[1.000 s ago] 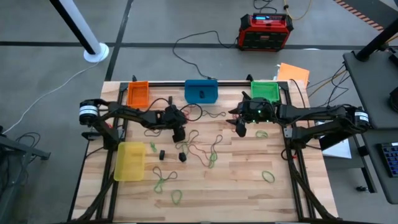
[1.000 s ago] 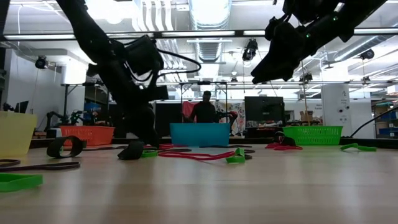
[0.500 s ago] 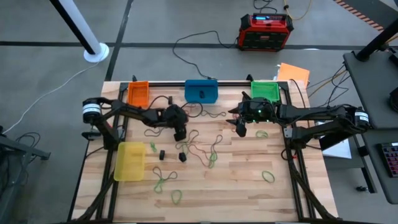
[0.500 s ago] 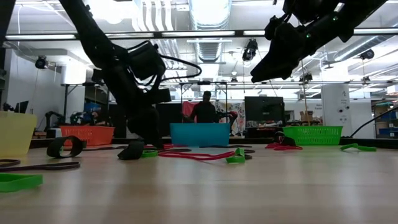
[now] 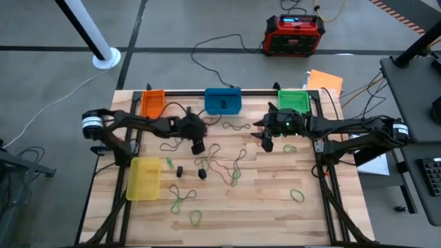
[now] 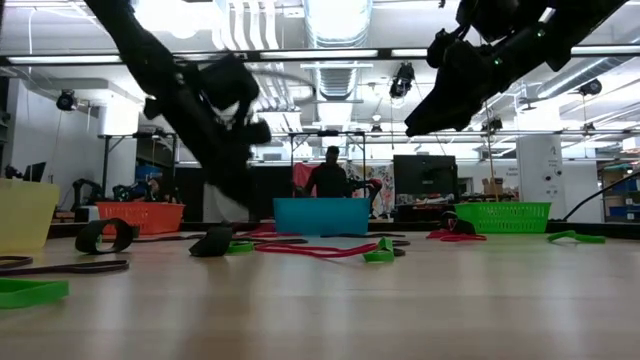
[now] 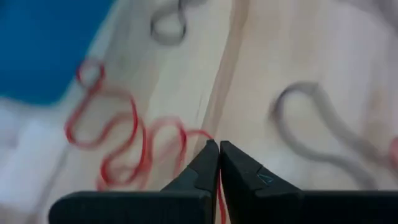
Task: Sort rubber bands into baskets
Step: Put the red rubber band into the yellow bin
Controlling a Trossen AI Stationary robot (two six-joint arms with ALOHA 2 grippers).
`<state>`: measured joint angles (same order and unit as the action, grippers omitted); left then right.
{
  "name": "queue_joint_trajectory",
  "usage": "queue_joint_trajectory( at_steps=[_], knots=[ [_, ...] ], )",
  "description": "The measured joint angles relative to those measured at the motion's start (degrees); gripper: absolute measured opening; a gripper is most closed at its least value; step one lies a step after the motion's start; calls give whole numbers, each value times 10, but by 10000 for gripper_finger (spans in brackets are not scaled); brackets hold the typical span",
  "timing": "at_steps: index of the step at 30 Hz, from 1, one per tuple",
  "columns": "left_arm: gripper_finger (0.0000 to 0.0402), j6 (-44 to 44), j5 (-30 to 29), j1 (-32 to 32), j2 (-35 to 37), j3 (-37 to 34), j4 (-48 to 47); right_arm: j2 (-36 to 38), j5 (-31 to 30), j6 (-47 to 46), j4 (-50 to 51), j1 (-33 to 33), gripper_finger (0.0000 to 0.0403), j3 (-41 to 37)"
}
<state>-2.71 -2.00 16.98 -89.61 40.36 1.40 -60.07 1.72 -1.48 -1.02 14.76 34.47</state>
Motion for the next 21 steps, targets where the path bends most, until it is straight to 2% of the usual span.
queue_joint_trajectory(
  at_steps=[5,15,18,21],
  knots=[
    [0,-12,27,-3,70,0,-2,0,0,0,-24,0,215,-17],
    [0,8,30,-39,221,1,-43,0,0,2,-44,0,215,-26],
    [0,33,31,-65,263,16,-98,0,0,2,-44,0,215,-26],
    [0,64,31,-98,287,54,-195,0,0,3,-44,0,215,-26]
  ],
)
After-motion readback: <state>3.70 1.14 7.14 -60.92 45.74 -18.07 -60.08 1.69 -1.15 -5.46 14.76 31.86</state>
